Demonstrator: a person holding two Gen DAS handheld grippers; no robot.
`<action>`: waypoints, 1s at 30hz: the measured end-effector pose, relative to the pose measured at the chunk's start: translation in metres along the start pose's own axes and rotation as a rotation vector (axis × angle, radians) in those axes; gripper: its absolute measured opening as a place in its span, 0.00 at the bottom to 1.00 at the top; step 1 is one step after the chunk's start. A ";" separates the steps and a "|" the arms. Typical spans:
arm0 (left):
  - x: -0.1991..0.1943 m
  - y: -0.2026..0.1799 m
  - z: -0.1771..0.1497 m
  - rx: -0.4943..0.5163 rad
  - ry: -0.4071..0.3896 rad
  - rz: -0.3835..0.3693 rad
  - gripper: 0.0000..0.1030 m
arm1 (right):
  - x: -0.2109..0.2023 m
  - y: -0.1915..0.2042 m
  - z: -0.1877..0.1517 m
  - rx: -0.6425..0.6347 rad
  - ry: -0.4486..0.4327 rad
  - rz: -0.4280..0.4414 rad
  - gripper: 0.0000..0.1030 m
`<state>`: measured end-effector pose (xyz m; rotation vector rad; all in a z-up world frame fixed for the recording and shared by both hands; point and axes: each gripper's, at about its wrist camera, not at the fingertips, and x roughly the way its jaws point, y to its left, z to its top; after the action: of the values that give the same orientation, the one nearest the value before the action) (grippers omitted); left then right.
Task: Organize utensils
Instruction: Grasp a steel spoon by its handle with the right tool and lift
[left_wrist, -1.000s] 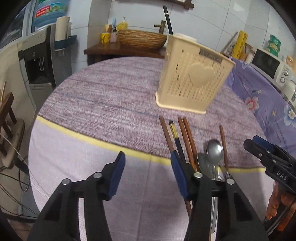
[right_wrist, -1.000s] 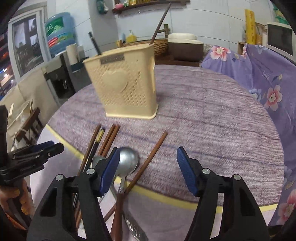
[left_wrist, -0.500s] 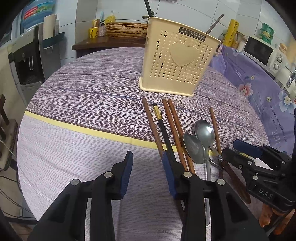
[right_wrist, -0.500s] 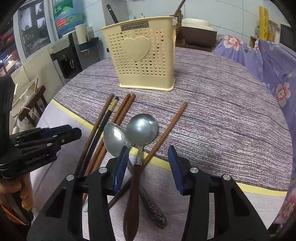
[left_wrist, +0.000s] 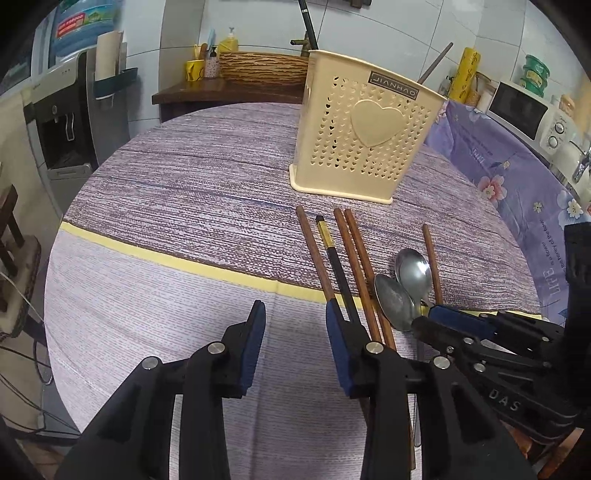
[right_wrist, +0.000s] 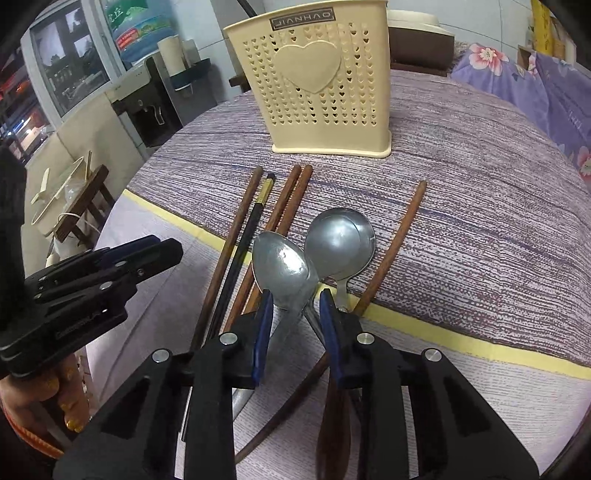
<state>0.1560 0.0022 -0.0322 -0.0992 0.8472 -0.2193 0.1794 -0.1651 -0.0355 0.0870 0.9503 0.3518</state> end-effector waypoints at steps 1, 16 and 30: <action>0.000 0.001 0.000 -0.002 0.000 -0.001 0.33 | 0.002 0.001 0.001 0.003 0.007 -0.005 0.25; -0.001 0.004 -0.001 -0.018 -0.004 -0.007 0.34 | 0.008 -0.002 0.008 0.070 -0.015 -0.031 0.10; 0.005 0.001 -0.002 -0.020 0.014 -0.016 0.33 | -0.078 -0.058 0.021 0.164 -0.172 0.057 0.05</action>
<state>0.1582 0.0022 -0.0374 -0.1230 0.8631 -0.2270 0.1697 -0.2436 0.0240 0.2901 0.8061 0.3137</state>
